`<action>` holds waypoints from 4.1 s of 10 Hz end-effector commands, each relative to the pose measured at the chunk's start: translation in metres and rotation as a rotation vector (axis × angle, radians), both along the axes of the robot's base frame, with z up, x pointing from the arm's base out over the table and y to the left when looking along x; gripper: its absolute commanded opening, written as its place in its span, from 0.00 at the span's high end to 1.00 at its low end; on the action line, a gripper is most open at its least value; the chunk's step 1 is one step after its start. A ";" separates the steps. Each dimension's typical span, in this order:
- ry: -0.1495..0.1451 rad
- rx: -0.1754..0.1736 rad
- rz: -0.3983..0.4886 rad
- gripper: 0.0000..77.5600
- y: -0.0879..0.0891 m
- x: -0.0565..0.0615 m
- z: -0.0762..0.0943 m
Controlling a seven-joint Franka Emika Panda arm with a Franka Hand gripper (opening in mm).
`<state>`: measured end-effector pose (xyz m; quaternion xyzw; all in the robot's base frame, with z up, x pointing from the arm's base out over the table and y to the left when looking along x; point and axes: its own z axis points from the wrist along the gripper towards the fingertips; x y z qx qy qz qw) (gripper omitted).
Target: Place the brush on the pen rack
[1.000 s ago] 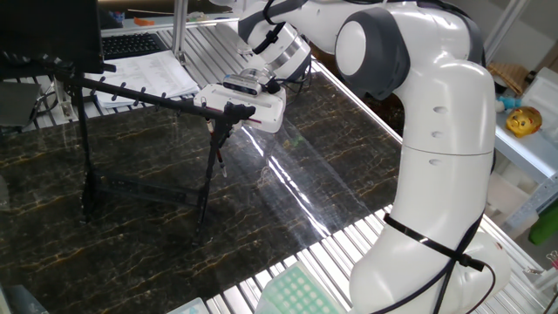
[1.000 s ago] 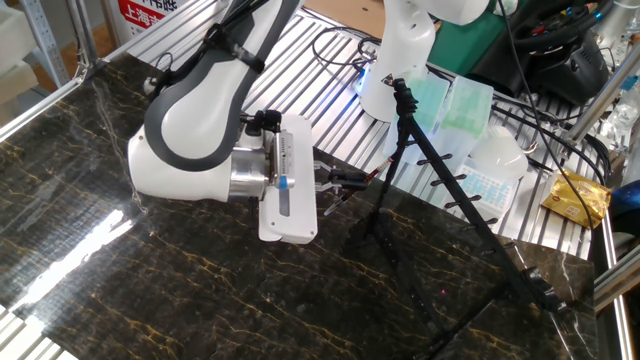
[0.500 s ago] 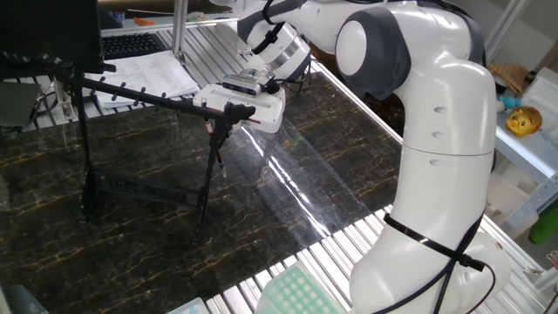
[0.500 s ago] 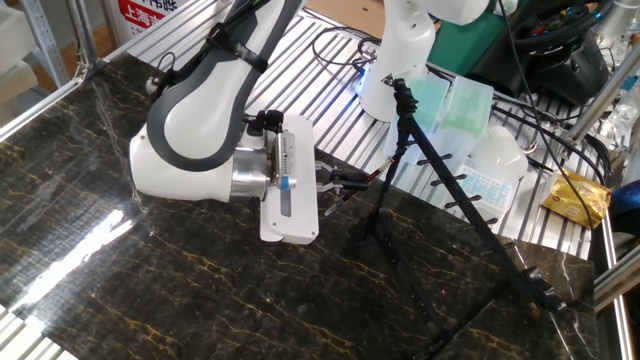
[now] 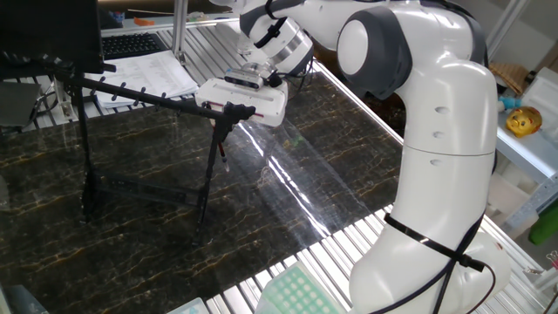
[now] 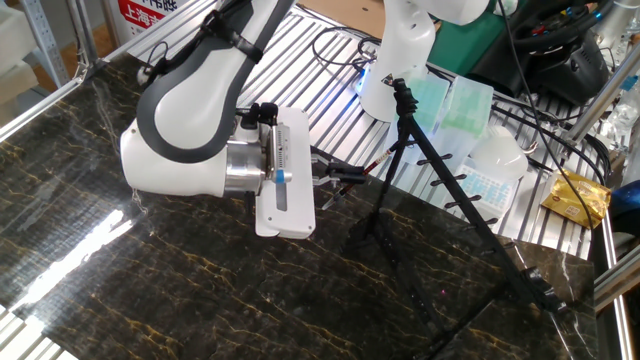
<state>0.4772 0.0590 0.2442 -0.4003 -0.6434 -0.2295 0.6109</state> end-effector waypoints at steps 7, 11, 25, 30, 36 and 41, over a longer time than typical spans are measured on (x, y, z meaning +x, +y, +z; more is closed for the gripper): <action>-0.007 -0.027 0.004 0.97 0.007 0.008 -0.004; -0.013 -0.031 0.007 0.97 0.007 0.010 -0.006; -0.075 -0.060 0.036 0.97 0.012 0.007 -0.011; -0.077 -0.057 0.036 0.00 0.012 0.007 -0.011; -0.077 -0.057 0.036 0.00 0.012 0.007 -0.011; -0.077 -0.057 0.036 0.00 0.012 0.007 -0.011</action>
